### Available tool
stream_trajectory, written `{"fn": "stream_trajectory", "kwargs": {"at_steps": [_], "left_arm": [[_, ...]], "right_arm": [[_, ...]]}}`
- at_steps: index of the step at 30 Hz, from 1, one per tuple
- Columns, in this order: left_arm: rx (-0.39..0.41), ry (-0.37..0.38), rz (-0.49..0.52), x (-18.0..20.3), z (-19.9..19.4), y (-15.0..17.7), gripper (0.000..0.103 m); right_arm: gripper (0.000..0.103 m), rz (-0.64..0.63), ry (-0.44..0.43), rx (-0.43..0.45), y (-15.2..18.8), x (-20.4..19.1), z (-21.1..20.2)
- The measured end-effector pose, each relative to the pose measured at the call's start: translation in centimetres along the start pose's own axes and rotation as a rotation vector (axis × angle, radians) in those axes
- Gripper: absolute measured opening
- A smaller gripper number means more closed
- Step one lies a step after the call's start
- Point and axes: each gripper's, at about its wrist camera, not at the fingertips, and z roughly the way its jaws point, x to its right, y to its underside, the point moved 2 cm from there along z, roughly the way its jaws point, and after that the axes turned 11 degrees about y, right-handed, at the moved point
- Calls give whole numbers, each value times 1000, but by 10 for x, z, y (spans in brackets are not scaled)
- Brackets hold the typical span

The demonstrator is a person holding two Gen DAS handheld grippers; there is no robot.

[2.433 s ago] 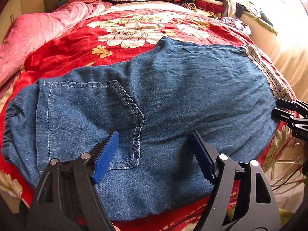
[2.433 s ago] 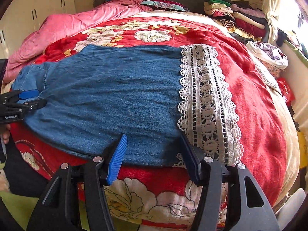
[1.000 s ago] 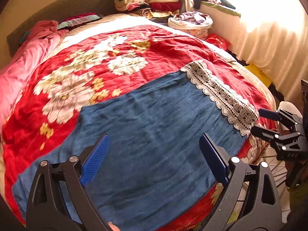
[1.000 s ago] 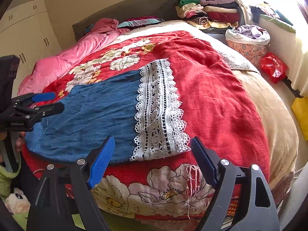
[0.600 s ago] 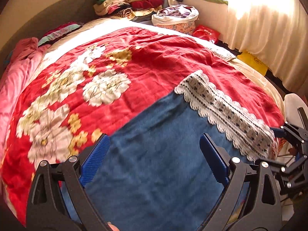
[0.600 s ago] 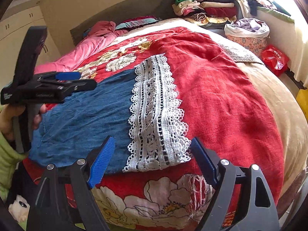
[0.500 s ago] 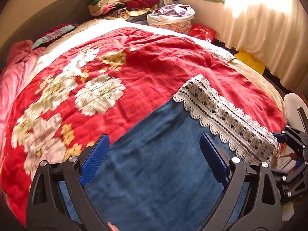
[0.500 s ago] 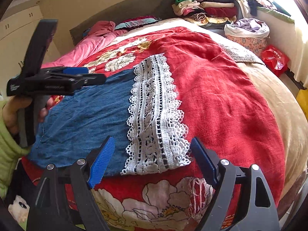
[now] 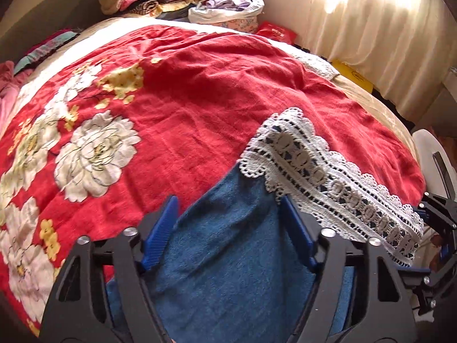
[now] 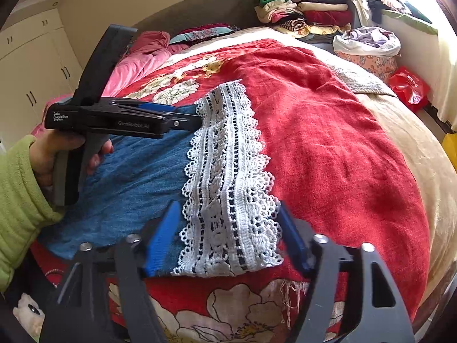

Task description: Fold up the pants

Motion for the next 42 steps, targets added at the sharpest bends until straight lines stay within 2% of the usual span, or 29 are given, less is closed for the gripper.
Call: {"fn": "stream_trajectory", "kwargs": {"at_steps": [1, 4, 6, 8, 10, 11, 12, 14, 17, 18, 21, 24, 28, 31, 36, 39, 42], "left_arm": [[-1, 16, -1, 1, 1, 0, 48], [-7, 37, 7, 4, 2, 1, 41], [-9, 43, 7, 4, 3, 1, 41], [-1, 73, -17, 1, 6, 2, 48], [14, 70, -13, 3, 8, 3, 50], [14, 58, -5, 5, 9, 4, 50], [14, 47, -3, 6, 9, 5, 49], [8, 25, -7, 8, 9, 4, 41], [5, -8, -30, 8, 7, 2, 21], [8, -13, -34, 8, 5, 2, 18], [40, 23, -69, 5, -2, 5, 10], [87, 92, -146, -3, -15, 10, 5], [171, 163, -217, -11, -44, 20, 4], [218, 176, -238, -15, -67, 31, 4], [294, 159, -294, -35, -113, 69, 4], [302, 102, -341, -53, -133, 96, 12], [323, 27, -434, -77, -161, 128, 31]], "right_arm": [[62, -5, -4, 1, -1, -1, 0], [61, 3, -34, 1, 0, -2, 2], [61, 10, -48, 2, 0, -2, 5], [61, 13, -52, -2, -1, -3, 10], [59, 14, -51, 0, -2, -5, 12], [44, 9, -49, 1, -3, -6, 12], [37, 3, -64, 2, -4, -8, 10], [31, -3, -89, -3, -4, -11, 8], [26, -25, -89, 1, -4, -17, 7], [25, -20, -98, 1, -5, -18, 6], [22, -26, -121, 13, -8, -25, 0], [22, -61, -135, 41, -13, -38, -11], [22, -123, -161, 76, -21, -65, -28], [22, -190, -186, 100, -25, -92, -41], [22, -316, -243, 109, -21, -150, -51], [22, -399, -263, 87, -10, -187, -43], [22, -484, -236, 49, 8, -221, -29]]}}
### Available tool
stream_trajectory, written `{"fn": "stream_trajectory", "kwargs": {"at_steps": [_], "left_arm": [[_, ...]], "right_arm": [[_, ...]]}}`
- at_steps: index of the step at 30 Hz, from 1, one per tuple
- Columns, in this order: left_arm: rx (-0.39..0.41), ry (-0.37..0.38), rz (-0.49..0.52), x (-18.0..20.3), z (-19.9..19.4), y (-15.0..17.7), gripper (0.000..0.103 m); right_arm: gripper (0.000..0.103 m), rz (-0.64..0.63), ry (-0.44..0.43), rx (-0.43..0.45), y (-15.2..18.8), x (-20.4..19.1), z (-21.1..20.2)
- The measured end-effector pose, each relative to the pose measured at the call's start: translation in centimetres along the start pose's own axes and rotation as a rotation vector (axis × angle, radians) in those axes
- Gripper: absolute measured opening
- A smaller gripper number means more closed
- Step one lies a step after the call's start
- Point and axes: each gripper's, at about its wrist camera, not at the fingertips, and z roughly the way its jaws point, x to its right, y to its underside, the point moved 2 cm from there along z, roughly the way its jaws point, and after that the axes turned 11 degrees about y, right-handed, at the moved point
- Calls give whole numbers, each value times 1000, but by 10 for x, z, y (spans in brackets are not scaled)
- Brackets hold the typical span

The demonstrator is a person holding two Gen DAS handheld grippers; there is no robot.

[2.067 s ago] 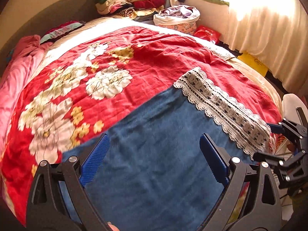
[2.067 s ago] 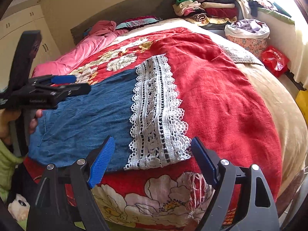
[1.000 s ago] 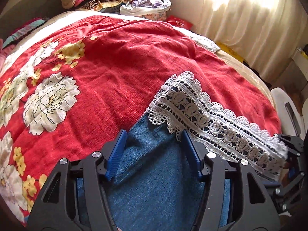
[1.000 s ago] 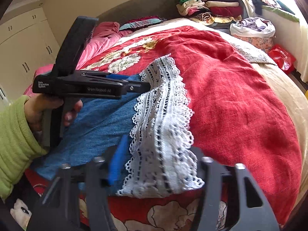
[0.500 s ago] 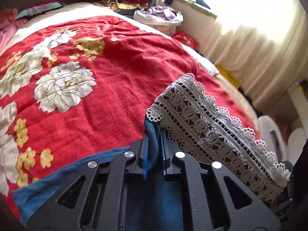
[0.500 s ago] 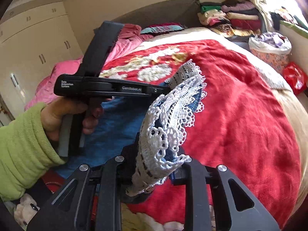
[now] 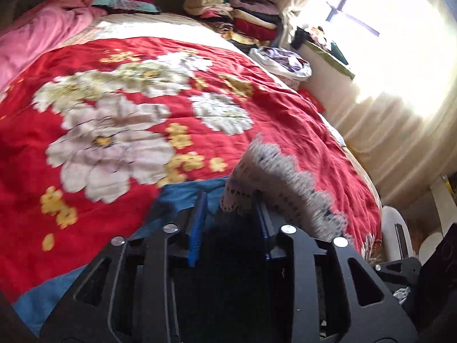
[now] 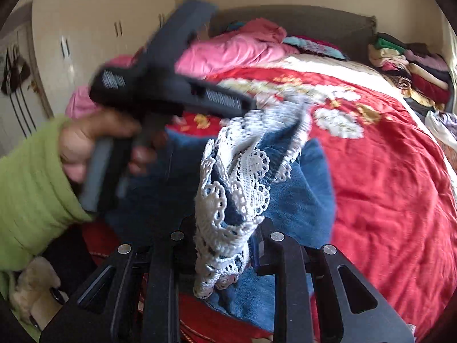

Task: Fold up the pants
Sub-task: 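Fold the lace-trimmed leg over onto the other leg with both grippers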

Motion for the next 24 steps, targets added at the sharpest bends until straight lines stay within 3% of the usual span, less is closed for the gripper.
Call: {"fn": "stream_trajectory", "kwargs": {"at_steps": [3, 7, 11, 16, 20, 23, 24], "left_arm": [[79, -55, -110, -36, -42, 6, 39], [162, 1, -237, -65, -75, 21, 49], [127, 74, -266, -63, -63, 31, 58], [46, 74, -288, -71, -35, 34, 63], [8, 72, -307, -75, -23, 31, 63], [-19, 104, -311, -71, -15, 27, 60], [-29, 108, -314, -72, -12, 26, 44]], "right_arm": [[22, -95, 15, -38, 6, -30, 14], [22, -211, 61, -59, 14, -60, 26], [26, -288, 112, -59, 22, -78, 32], [32, -331, 149, -37, 30, -81, 25], [40, -337, 143, 3, 31, -79, 15], [37, -328, 131, 8, 28, -73, 16], [33, -316, 120, -4, 27, -71, 17]]}}
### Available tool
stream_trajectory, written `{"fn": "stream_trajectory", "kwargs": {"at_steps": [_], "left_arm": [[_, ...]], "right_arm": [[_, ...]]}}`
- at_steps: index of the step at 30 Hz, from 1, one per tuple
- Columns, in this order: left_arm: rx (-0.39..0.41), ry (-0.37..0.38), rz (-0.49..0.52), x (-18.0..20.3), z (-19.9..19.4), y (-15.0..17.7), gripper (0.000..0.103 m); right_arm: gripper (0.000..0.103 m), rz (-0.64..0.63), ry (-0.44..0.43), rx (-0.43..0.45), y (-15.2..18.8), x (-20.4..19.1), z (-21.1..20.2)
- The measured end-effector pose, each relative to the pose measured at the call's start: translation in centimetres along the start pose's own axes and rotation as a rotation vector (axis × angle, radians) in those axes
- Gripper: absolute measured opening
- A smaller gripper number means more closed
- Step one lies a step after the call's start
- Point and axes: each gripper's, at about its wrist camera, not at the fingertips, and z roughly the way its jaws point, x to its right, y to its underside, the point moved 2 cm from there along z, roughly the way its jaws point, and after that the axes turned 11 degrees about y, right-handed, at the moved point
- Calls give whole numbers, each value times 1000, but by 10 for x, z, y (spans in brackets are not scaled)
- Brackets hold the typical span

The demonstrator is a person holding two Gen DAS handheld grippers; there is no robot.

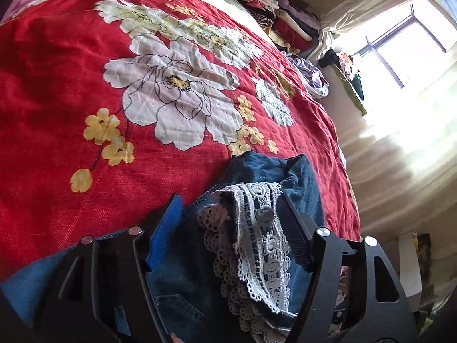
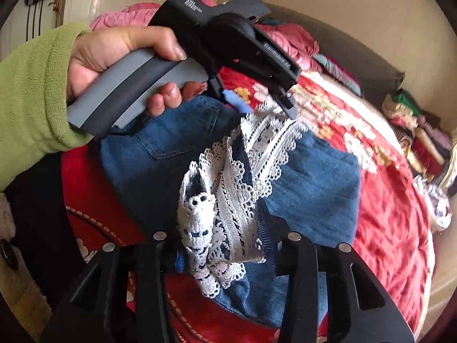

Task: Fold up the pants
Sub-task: 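Fold the lace-trimmed leg over onto the other leg with both grippers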

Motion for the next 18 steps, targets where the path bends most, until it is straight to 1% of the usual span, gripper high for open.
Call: {"fn": "stream_trajectory", "kwargs": {"at_steps": [1, 2, 4, 7, 9, 11, 12, 14, 15, 16, 17, 18], "left_arm": [[-7, 0, -4, 0, 3, -1, 29], [-8, -4, -6, 1, 5, -2, 26], [-4, -11, 0, 4, 5, -2, 16], [33, 14, 2, 12, -9, -4, 12], [76, 23, 28, 20, -26, -4, 12], [108, -12, 53, 22, -35, -4, 12], [115, -50, 63, 20, -37, -4, 12], [110, -101, 63, 8, -35, -5, 12], [106, -101, 54, 3, -33, -6, 12], [100, -100, 44, -3, -30, -5, 12], [98, -110, 43, -8, -28, -5, 13], [97, -122, 42, -11, -26, -4, 15]], "right_arm": [[31, 23, -18, -9, 1, 3, 1], [30, 46, -30, -13, 1, 6, 0], [29, 75, -45, -14, -1, 9, 0], [28, 100, -63, 16, -7, 15, -9], [28, 91, -77, 46, -11, 10, -16], [28, 53, -77, 56, -16, 2, -13], [28, 37, -77, 52, -17, -4, -10], [30, 0, -74, 33, -16, -17, 0], [31, -18, -65, 17, -14, -24, 5], [33, -30, -62, 11, -13, -29, 9], [39, -36, -60, 12, -12, -33, 8], [42, -32, -71, 17, -12, -36, 6]]}}
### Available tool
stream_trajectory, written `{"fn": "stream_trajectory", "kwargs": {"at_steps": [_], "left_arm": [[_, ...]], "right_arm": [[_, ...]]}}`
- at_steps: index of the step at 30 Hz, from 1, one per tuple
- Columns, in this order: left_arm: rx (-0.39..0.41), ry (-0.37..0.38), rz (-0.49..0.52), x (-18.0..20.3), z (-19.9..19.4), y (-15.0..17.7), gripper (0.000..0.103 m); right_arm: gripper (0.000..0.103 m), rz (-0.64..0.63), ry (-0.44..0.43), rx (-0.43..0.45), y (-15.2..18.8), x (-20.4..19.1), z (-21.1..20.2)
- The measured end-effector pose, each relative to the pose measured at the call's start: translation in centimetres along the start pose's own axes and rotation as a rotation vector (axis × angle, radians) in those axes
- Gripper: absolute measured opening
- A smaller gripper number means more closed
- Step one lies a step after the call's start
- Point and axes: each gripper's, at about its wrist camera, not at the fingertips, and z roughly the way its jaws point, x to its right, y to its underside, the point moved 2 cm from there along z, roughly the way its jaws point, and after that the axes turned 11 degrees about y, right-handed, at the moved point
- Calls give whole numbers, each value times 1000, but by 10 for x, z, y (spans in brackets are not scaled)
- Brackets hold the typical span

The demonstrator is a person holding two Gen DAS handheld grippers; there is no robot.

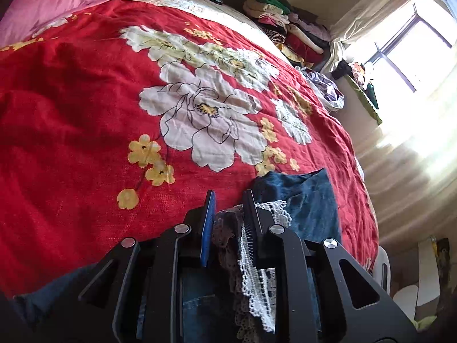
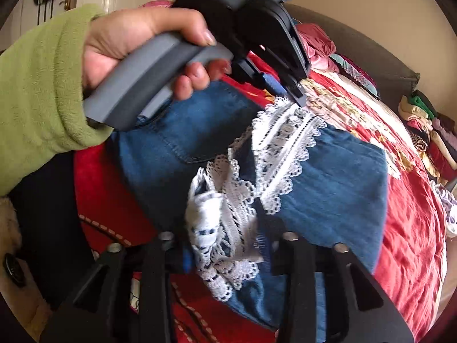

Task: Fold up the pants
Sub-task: 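Fold the lace-trimmed leg over onto the other leg with both grippers, then release both grippers and smooth the lengthwise-folded pants flat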

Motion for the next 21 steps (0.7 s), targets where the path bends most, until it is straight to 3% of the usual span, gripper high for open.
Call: {"fn": "stream_trajectory", "kwargs": {"at_steps": [2, 5, 8, 11, 15, 18, 21], "left_arm": [[15, 1, -1, -2, -2, 2, 18], [53, -11, 38, 9, -20, 4, 23], [94, -71, 112, 27, -43, 10, 32], [107, -115, 163, 43, -60, 22, 35], [68, -118, 240, 70, -67, 55, 35], [13, -68, 237, 87, -57, 87, 35], [-63, -97, 288, 98, -37, 116, 35]], "right_arm": [[51, 16, -56, 15, -1, -1, -7], [53, 53, -130, 59, -3, 8, -26], [57, 121, -157, 96, -2, 29, -49], [57, 171, -100, 101, 5, 49, -63], [57, 228, 7, 33, 20, 81, -45], [57, 251, 25, -10, 32, 92, -36], [56, 245, 28, -90, 48, 94, -23]]}}
